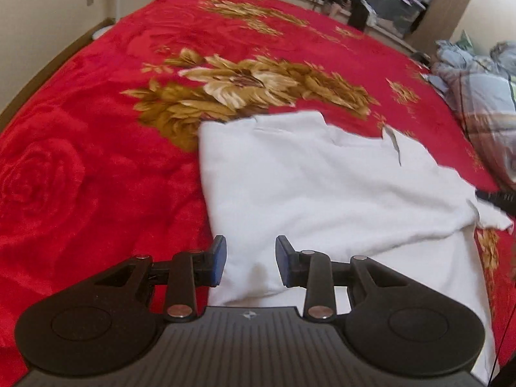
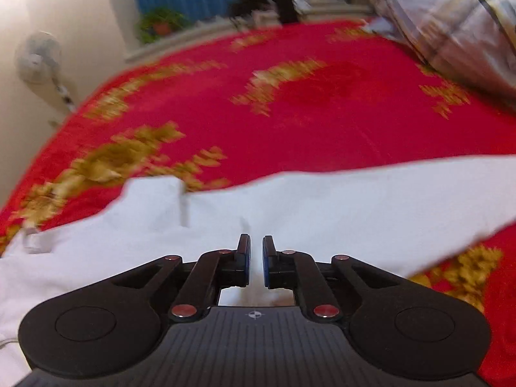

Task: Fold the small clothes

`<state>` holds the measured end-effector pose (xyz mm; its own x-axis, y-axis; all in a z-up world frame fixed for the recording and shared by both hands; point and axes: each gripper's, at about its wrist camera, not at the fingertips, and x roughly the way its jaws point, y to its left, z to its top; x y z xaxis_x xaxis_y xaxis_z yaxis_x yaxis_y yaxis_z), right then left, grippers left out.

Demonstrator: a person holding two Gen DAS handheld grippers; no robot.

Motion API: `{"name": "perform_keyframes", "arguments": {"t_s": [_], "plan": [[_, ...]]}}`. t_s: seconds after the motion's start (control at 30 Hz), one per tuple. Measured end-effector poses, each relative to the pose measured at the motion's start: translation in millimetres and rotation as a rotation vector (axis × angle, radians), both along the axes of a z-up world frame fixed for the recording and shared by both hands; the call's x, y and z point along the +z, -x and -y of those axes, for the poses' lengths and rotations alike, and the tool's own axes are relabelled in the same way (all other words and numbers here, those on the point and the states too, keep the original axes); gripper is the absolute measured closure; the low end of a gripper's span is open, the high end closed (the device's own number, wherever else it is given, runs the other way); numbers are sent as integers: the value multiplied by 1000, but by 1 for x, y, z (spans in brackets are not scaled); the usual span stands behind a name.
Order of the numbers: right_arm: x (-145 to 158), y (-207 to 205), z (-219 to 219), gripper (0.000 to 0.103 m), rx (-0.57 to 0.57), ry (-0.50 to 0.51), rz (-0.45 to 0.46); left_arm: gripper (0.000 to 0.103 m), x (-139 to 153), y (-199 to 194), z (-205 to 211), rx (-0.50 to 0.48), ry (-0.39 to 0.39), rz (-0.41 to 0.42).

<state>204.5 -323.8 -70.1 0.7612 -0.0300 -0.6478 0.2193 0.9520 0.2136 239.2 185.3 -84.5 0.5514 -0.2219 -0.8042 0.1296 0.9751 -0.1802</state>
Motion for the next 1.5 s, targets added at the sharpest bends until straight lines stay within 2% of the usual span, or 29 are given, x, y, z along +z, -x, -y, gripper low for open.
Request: {"name": "perform_keyframes", "arguments": {"t_s": [0.07,0.1,0.17,0.23,0.3,0.33,0.4,0.47,0.5,0.57,0.7,0.77,0.83,0.9,0.97,1.0,1.07,1.17,1.23,1.33,1.5], "plan": [[2,3,-10,86,88,-22,47,65,-15,-3,6,-9,-83,-64],[-3,0,-14,80,119,-29,4,65,-26,-4,8,-2,-134,-107],[-25,-8,-12,80,121,-48,-155,65,-20,-2,6,13,-114,-95],[-28,-3,-5,81,80,-109,-127,65,-8,3,5,7,-58,-41],[-25,-2,-5,80,106,-67,-115,65,-2,7,8,-14,-27,0],[-30,-3,-4,80,112,-33,-148,65,-7,6,13,-22,-52,-20],[-26,1,2,80,95,-56,-150,65,-25,7,23,-38,-150,-71],[-8,8,10,75,78,-102,-85,65,-15,11,31,-54,-184,-28],[1,12,15,68,72,-103,-51,65,-3,17,34,-54,-179,27],[13,21,25,63,43,-93,-22,65,23,31,38,-47,-171,136],[28,40,70,63,-32,-137,21,61,79,70,51,-75,-145,301],[33,55,93,63,-64,-124,39,60,100,89,54,-74,-142,350],[33,70,116,63,-101,-127,49,58,108,107,55,-66,-120,374],[31,84,140,63,-135,-138,61,50,105,117,57,-40,-75,373],[28,93,164,63,-170,-132,73,49,92,126,57,5,-33,381],[26,99,178,63,-193,-129,80,49,83,127,59,23,-41,371],[21,110,204,63,-244,-141,90,51,63,117,67,47,-124,289],[9,122,245,63,-338,-188,114,50,59,117,77,-9,-166,345],[-1,126,271,63,-397,-213,135,50,52,113,84,-25,-205,344],[-21,126,304,62,-475,-259,139,50,44,105,85,-24,-180,311],[-54,114,335,61,-548,-360,132,50,38,96,83,-28,-180,313]]}}
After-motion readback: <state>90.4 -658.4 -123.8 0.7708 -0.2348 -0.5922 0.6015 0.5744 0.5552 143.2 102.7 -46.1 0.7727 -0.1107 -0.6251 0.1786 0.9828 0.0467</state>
